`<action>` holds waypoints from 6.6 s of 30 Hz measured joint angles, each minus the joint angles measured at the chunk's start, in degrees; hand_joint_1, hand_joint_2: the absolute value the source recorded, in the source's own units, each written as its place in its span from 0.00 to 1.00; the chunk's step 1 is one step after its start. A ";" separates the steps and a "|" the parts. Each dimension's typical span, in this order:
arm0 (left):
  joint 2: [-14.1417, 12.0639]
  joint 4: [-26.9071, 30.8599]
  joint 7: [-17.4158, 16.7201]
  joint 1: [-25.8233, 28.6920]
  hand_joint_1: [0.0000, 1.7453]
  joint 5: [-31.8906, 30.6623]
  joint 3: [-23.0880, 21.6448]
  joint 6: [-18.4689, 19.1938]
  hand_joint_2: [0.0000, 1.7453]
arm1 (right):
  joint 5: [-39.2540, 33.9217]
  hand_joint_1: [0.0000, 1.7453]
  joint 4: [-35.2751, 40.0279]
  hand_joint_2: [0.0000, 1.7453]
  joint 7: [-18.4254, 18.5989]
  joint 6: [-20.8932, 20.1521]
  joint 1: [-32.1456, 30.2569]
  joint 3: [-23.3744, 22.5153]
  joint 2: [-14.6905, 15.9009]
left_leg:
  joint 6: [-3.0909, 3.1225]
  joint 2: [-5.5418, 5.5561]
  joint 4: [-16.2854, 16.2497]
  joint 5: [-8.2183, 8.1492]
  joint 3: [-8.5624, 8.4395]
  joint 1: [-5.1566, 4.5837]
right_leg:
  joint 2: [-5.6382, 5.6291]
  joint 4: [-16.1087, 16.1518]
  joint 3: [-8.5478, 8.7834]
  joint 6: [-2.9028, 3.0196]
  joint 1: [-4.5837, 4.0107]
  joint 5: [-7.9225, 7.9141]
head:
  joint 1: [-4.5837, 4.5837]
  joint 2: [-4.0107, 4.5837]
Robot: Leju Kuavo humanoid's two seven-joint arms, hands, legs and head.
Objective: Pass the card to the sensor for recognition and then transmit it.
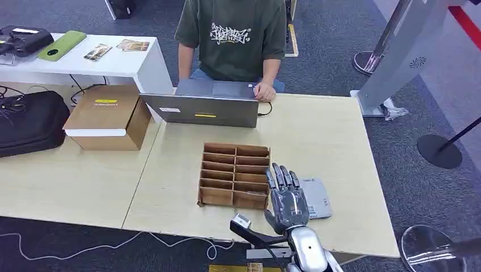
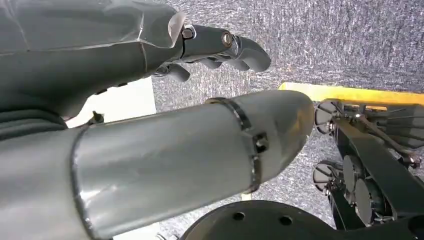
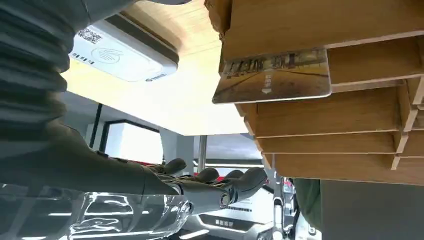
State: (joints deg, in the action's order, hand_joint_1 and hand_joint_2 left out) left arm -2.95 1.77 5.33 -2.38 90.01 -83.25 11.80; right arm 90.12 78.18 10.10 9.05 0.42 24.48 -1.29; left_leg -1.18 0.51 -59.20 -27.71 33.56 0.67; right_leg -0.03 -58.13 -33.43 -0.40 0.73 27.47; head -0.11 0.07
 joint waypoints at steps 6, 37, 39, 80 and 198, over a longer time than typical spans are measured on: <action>0.26 0.00 0.00 -0.01 0.00 -0.02 0.66 0.00 0.00 | 0.00 0.00 -0.59 1.00 -0.59 0.13 0.31 1.09 -2.30 | 0.00 0.00 0.00 0.00 0.00 0.02 | 0.00 -0.01 0.00 0.00 -0.01 0.00 | 0.00 0.00; 0.48 0.00 -0.20 0.00 0.00 -0.22 0.90 0.02 0.00 | 0.00 0.00 -5.81 1.00 -1.33 0.26 2.87 1.70 -6.45 | 0.00 0.00 0.00 0.00 0.00 0.00 | 0.01 0.00 0.01 0.00 0.00 0.00 | 0.00 0.00; 0.48 0.00 -0.20 0.00 0.00 -0.31 0.90 0.02 0.00 | 0.00 0.00 -5.90 1.00 -1.33 0.37 2.89 1.70 -6.23 | 0.00 0.00 0.00 0.00 0.01 0.00 | 0.01 0.00 0.01 0.00 0.00 0.00 | 0.00 0.00; -0.11 0.00 -0.20 -0.12 0.00 -1.14 0.87 -0.35 0.00 | 0.00 1.00 -5.88 1.00 0.70 1.07 3.11 2.75 -2.10 | 0.00 0.00 0.00 0.00 -0.01 0.00 | 0.00 0.00 0.00 0.00 0.00 0.00 | 0.00 0.00; 0.42 0.15 -0.37 -2.73 0.00 -13.60 -4.98 -3.50 0.00 | -6.77 1.00 -41.60 1.00 3.35 29.70 53.94 -24.55 -12.17 | -0.14 -0.12 -0.03 0.27 -0.04 0.00 | -0.10 -0.13 -0.07 0.14 0.01 -0.29 | 0.00 0.00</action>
State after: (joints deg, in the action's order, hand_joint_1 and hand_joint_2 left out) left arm -2.54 1.92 4.96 -5.11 76.41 -88.24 8.31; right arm 83.34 36.58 13.44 38.75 54.36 -0.07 -13.46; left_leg -1.32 0.39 -59.23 -27.44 33.52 0.67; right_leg -0.14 -58.26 -33.50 -0.25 0.74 27.18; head -0.11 0.07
